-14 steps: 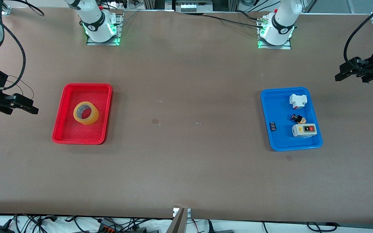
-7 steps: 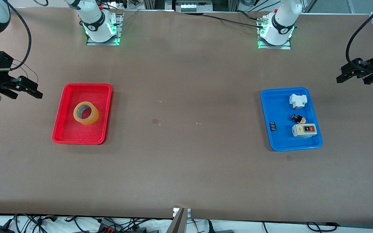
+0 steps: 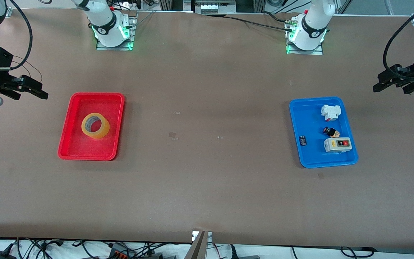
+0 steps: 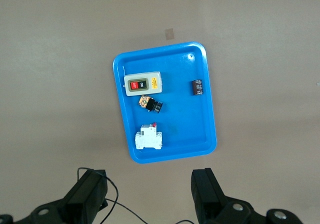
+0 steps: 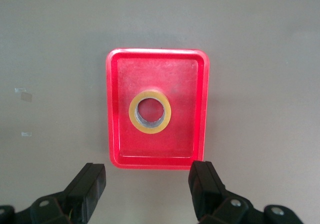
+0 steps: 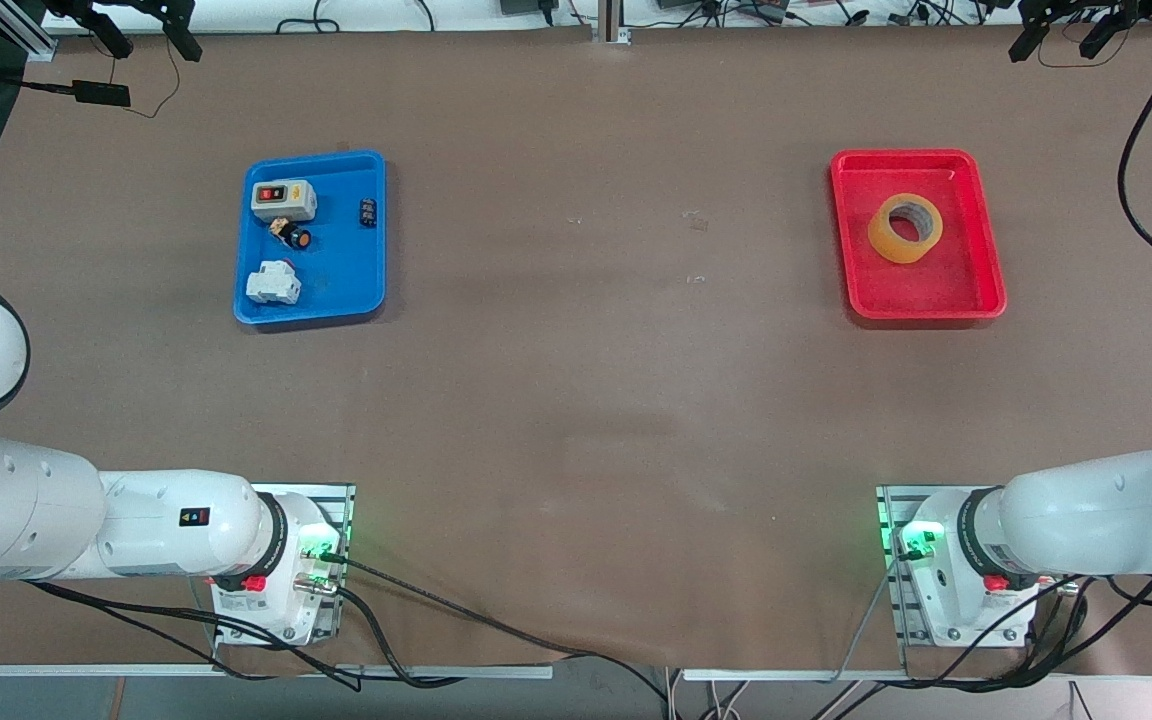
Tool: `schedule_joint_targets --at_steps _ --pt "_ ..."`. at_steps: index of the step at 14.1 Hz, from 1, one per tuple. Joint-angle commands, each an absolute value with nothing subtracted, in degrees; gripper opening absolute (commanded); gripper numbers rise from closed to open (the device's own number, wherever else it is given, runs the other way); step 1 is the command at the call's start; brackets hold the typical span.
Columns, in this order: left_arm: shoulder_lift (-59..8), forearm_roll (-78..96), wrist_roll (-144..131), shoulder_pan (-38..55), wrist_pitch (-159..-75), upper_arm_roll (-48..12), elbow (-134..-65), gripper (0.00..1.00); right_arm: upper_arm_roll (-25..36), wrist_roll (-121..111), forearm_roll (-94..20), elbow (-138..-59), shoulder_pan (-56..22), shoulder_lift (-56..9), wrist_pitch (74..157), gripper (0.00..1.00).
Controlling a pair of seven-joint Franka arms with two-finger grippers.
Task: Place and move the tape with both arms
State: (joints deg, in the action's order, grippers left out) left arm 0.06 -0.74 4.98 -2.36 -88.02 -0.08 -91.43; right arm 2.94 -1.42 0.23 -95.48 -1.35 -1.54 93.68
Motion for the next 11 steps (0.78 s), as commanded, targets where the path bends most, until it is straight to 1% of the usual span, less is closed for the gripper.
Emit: schedule_joint_targets --at_steps 1,11 --pt "0.7 0.1 5.0 -2.4 -88.2 -0.4 -91.6 1.0 2.7 -2.4 0.0 -94.5 -1.1 -0.6 93.0 1.0" --pt "0.8 0.1 4.7 -2.2 -88.0 -0.4 -91.5 1.0 2.6 -2.5 0.3 -94.6 -1.3 -0.3 92.4 1.0"
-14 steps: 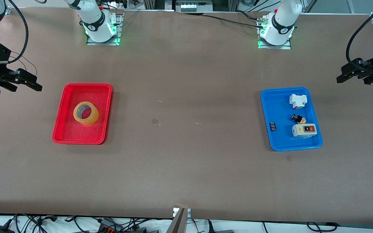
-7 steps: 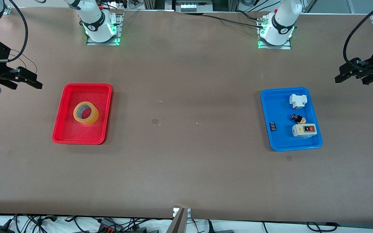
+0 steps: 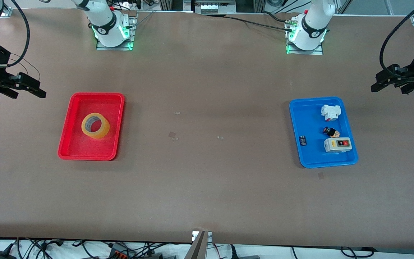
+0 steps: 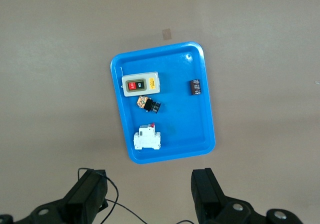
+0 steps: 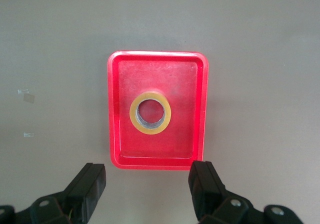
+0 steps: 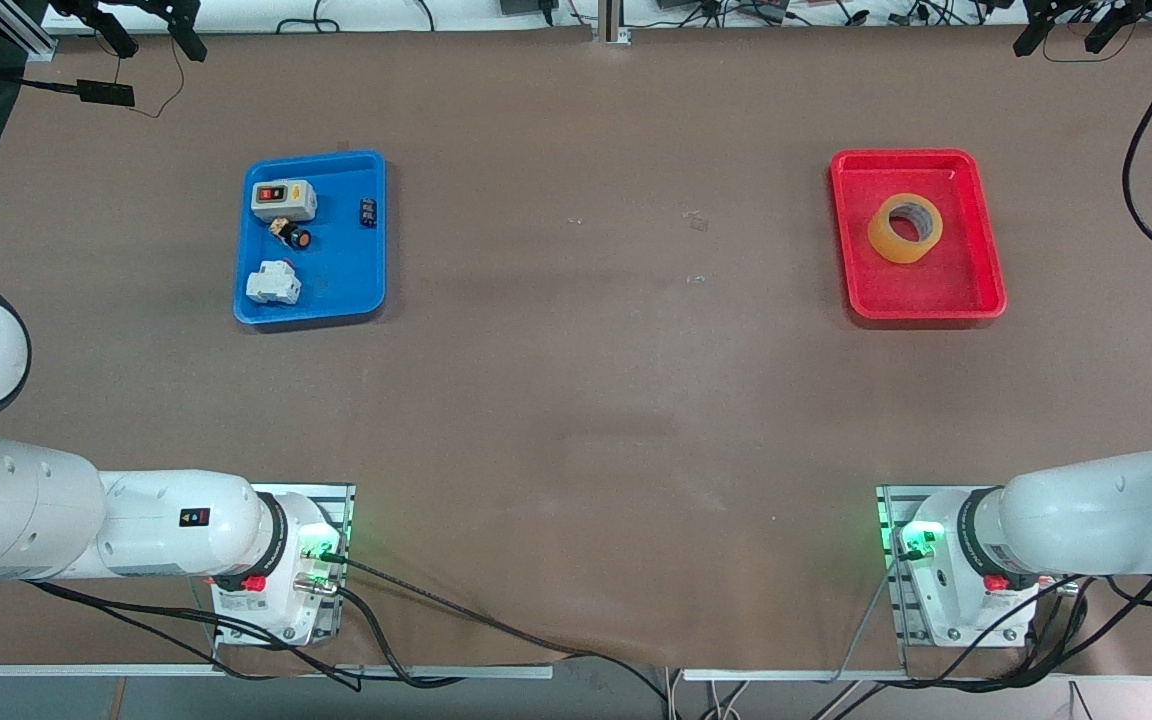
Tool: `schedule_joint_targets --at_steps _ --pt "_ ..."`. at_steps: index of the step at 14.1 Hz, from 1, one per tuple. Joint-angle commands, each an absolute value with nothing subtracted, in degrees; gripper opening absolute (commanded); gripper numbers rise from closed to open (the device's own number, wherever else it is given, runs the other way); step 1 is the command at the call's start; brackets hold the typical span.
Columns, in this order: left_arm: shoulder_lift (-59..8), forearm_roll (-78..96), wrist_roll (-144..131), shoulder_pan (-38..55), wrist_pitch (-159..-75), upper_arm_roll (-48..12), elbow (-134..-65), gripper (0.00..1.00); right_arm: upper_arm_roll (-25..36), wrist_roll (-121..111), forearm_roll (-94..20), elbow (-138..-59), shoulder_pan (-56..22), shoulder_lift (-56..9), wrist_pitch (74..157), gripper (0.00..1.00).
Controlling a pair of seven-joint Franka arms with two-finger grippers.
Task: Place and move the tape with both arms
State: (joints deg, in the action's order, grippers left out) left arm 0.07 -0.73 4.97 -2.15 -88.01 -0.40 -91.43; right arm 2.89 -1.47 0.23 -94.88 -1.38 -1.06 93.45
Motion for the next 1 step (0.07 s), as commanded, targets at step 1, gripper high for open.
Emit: schedule_joint_targets --at_steps 1 --pt "0.8 0.1 4.7 -2.2 -88.0 -0.5 -91.5 1.0 2.6 -2.5 0.3 -94.6 -1.3 -0.3 92.3 1.0"
